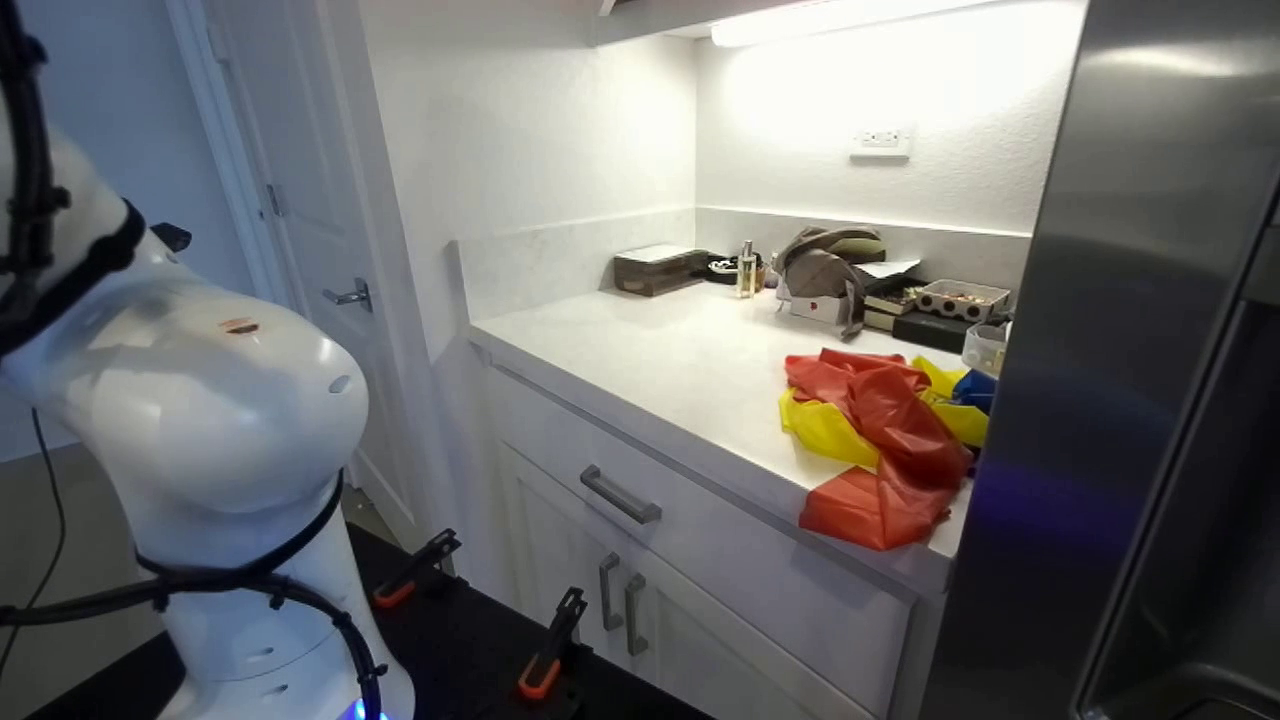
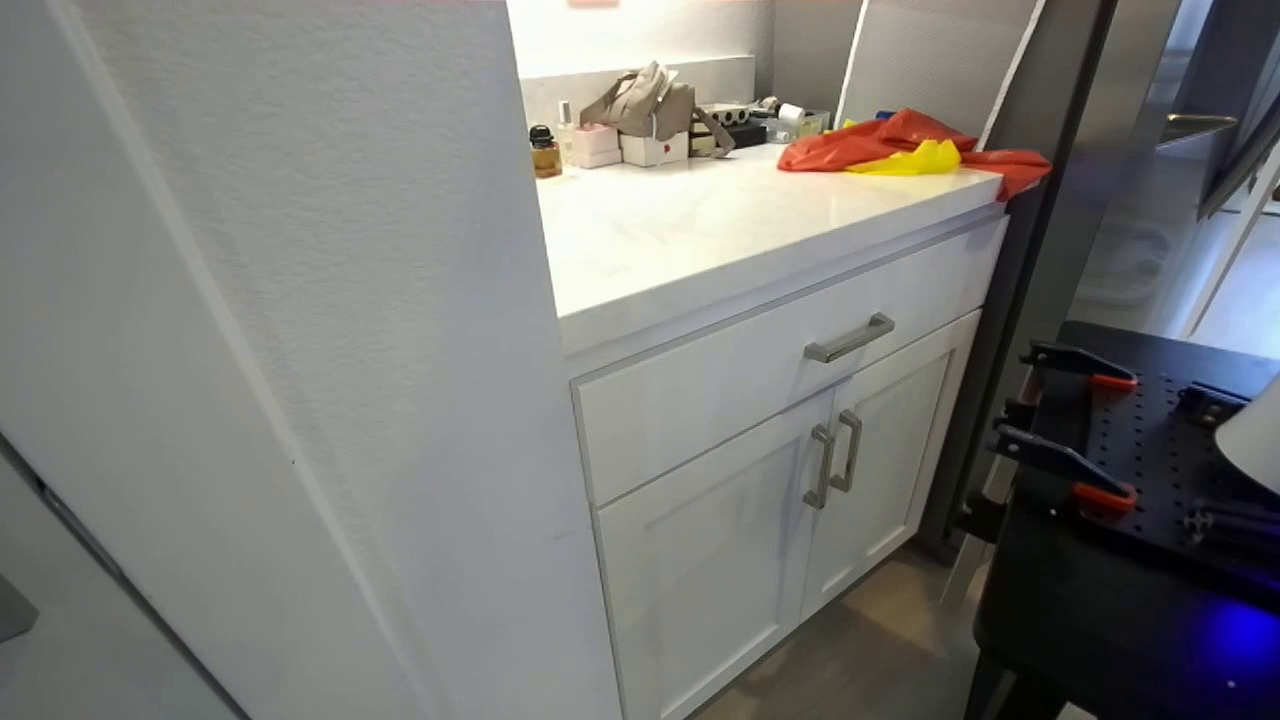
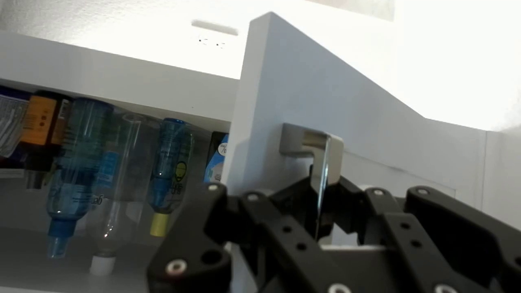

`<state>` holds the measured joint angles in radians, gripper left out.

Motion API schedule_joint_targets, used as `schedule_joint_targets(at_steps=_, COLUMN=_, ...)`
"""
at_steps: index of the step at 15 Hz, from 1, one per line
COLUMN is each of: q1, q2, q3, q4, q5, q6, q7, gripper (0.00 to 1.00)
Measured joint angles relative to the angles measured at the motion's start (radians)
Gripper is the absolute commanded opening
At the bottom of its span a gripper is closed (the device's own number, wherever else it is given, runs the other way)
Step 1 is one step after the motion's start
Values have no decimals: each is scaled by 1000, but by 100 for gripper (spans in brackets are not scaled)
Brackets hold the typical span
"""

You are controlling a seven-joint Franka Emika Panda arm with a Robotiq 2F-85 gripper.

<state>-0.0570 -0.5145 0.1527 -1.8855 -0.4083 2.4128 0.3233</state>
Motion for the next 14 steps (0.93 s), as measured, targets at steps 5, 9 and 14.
schedule_joint_targets(at_steps=5, q1=0, q2=-1, q3=1, q4=1, q5=0, q6=-2, q7=0, gripper=0)
schedule_joint_targets(at_steps=9, q1=0, q2=-6, q3=1, q4=-4, q5=1, q6=-1, q7=2, gripper=0)
schedule_joint_targets(at_steps=14, q1=-5, q2=-29, q3=23, q4=-23, q5=-10, q6=0, q7=43, gripper=0)
